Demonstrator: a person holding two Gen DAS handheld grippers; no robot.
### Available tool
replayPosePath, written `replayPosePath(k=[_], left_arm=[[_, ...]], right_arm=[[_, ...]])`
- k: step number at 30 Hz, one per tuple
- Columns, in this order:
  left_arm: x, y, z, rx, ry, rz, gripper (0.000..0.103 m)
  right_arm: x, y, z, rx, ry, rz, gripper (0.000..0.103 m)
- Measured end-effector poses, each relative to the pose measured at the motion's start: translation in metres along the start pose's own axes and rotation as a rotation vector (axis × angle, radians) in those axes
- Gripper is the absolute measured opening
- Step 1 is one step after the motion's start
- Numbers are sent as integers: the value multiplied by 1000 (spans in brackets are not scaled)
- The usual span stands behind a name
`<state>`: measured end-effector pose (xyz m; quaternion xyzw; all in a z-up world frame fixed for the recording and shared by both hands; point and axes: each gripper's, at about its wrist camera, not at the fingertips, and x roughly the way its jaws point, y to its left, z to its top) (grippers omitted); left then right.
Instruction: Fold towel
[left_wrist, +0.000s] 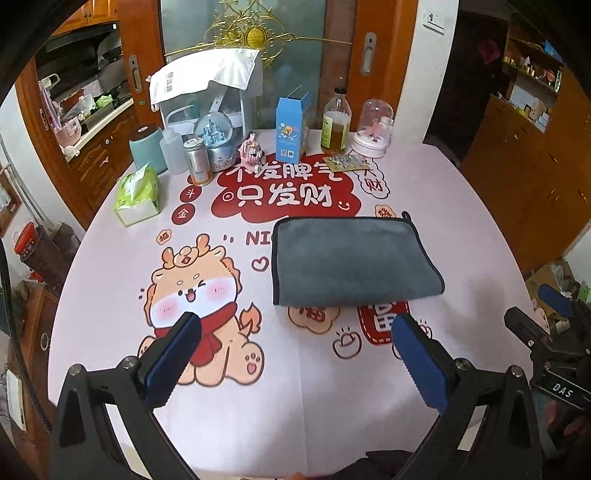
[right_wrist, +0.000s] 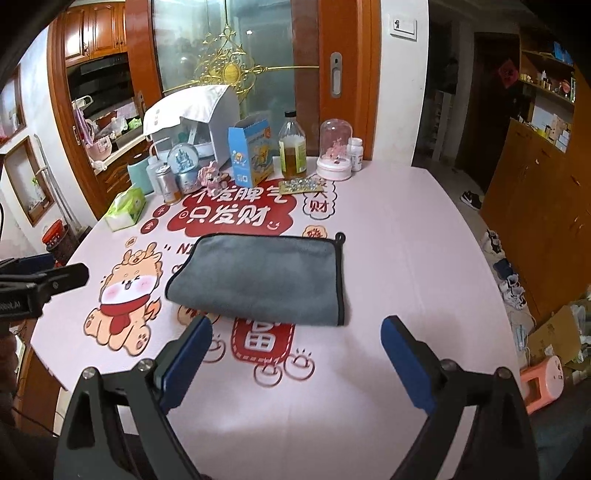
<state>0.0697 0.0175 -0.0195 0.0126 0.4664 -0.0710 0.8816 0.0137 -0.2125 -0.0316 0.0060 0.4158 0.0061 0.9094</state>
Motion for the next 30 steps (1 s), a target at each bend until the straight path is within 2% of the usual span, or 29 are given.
replayPosePath(k=[13, 22, 25, 30], left_arm=[[-41, -21, -13, 28, -34, -13, 102], [-48, -26, -29, 2, -38, 27, 102], [-51, -28, -36, 16, -53, 59, 102], [-52, -29, -41, 22, -59, 66, 102]], right_arm=[[-39, 15, -11, 63, 83, 49, 93], [-54, 31, -21, 88, 56, 39, 93], [-56, 35, -24, 98, 49, 29, 93], [-59, 43, -26, 85, 23, 0, 93]])
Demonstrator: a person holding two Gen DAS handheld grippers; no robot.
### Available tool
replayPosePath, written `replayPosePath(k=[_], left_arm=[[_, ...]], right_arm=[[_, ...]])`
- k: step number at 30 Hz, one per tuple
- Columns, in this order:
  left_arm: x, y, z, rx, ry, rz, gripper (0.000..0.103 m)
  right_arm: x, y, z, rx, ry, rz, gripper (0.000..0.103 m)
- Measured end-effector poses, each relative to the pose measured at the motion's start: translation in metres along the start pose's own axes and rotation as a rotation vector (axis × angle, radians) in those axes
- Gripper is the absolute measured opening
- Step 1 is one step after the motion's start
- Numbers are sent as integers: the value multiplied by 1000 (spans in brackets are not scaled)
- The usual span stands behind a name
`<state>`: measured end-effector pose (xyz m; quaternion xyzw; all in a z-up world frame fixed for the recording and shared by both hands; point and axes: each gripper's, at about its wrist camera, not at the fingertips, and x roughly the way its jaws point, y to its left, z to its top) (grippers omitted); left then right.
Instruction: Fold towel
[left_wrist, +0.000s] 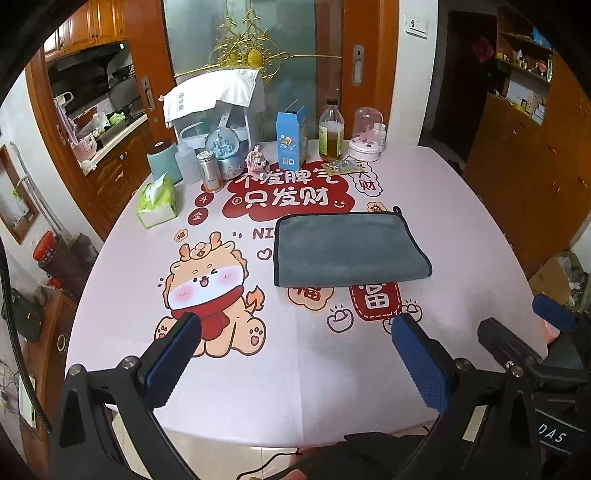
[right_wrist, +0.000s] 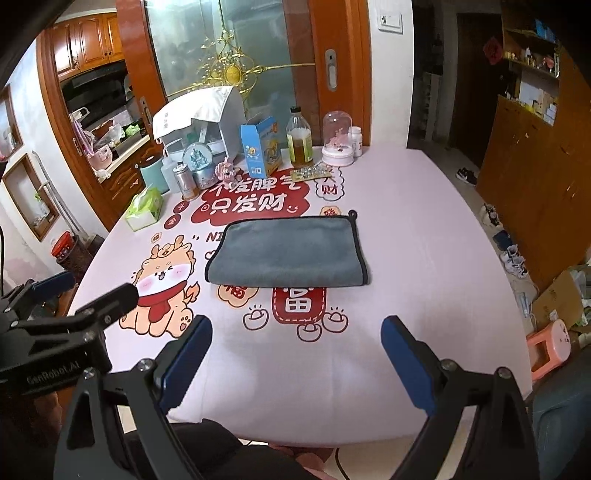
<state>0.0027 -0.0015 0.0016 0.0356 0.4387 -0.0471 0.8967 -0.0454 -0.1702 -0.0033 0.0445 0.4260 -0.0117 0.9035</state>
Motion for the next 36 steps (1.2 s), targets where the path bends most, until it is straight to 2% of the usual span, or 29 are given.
replayPosePath(k=[8, 14, 36], left_arm=[[-4, 7, -5, -49, -24, 20, 102], [-8, 2, -4, -37, -47, 21, 102], [-9, -6, -3, -27, -49, 26, 102]], right_arm=[[-5, 1, -2, 4, -29, -21, 93], [-9, -2, -3, 7, -40, -35, 93], [-10, -8, -5, 14, -44, -47, 93]])
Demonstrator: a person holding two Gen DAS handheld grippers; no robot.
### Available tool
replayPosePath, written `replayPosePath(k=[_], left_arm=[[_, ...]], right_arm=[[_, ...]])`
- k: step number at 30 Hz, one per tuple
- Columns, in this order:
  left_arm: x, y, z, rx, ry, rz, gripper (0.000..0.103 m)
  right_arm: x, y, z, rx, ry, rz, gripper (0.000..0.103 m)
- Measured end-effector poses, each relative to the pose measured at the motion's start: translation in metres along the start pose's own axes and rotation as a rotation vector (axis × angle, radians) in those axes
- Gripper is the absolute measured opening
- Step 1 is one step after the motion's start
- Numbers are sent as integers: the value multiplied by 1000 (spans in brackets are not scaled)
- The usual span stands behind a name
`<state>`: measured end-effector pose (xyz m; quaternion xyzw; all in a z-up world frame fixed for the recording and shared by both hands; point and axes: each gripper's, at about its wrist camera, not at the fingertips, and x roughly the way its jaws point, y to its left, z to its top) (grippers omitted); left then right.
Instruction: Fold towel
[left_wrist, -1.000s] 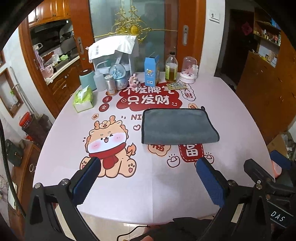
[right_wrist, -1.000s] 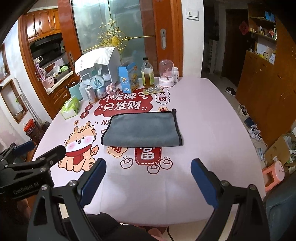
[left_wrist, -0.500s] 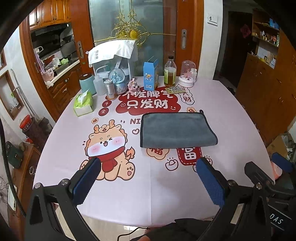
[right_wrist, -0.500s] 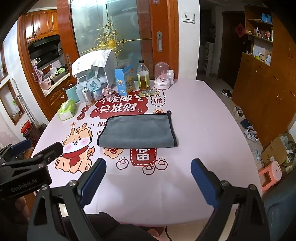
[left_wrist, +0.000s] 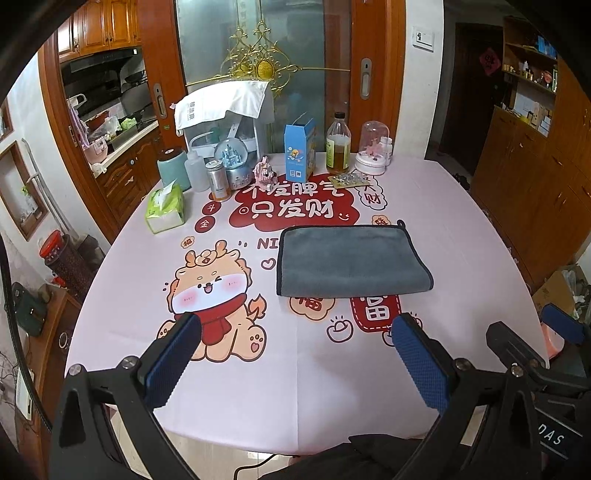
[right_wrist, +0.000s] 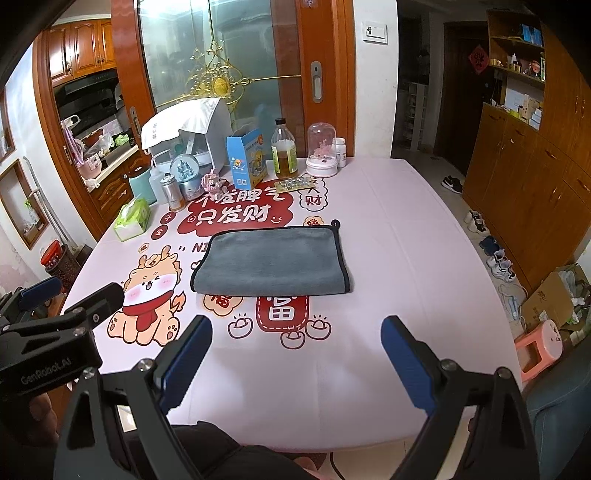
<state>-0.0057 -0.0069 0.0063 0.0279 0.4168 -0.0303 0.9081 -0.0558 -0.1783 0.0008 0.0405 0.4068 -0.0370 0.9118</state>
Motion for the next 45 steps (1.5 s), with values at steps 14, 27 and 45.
replayPosePath(k=[14, 27, 45], left_arm=[[0, -6, 2, 4, 1, 0, 102], [2, -14, 2, 21, 6, -3, 102], [2, -14, 3, 21, 6, -4, 102]], right_arm=[[5, -6, 0, 2, 9, 2, 93], [10, -8, -3, 3, 17, 1, 93], [10, -9, -1, 4, 19, 1, 93]])
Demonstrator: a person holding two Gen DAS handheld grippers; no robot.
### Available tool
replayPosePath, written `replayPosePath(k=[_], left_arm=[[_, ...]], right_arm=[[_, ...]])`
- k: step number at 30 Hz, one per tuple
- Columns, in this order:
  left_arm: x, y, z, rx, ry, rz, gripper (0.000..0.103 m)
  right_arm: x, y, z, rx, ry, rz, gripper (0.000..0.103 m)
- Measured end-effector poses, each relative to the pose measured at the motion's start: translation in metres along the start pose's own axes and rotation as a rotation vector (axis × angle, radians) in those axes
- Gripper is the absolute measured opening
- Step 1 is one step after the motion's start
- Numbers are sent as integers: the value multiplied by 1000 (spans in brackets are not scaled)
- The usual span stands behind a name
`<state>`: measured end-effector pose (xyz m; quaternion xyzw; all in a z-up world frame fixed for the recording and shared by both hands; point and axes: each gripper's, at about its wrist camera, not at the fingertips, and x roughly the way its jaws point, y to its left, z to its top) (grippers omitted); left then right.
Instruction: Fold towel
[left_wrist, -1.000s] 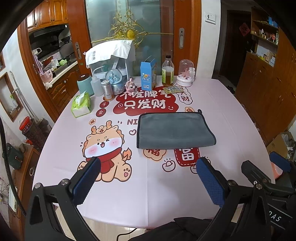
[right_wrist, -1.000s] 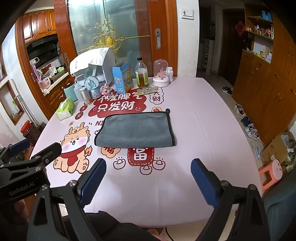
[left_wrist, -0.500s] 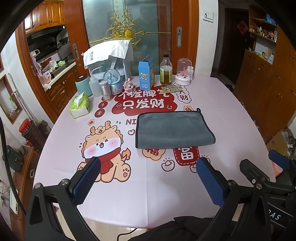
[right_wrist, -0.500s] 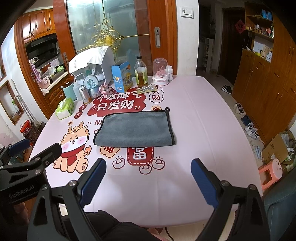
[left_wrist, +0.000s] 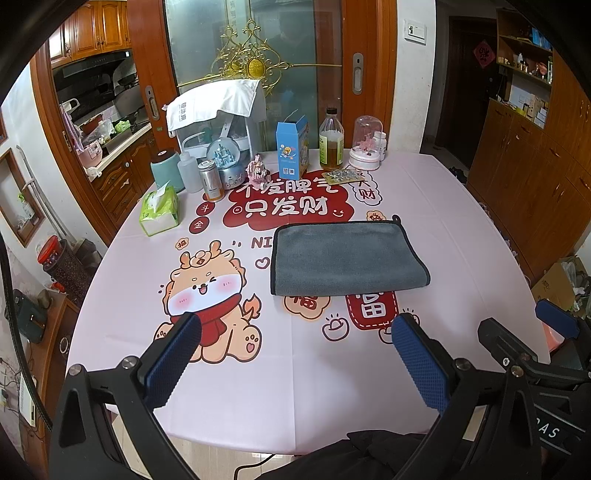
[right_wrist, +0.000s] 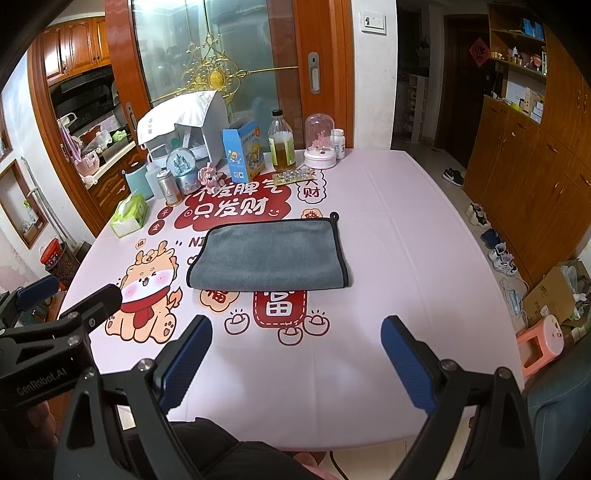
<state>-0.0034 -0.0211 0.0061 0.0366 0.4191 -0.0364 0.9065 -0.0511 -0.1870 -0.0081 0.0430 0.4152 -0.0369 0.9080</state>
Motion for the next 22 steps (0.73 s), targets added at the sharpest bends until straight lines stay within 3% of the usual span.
replayPosePath(k=[22], left_arm=[[0, -1, 0, 0, 0, 0, 102]], right_arm=[[0, -1, 2, 2, 2, 1, 93]])
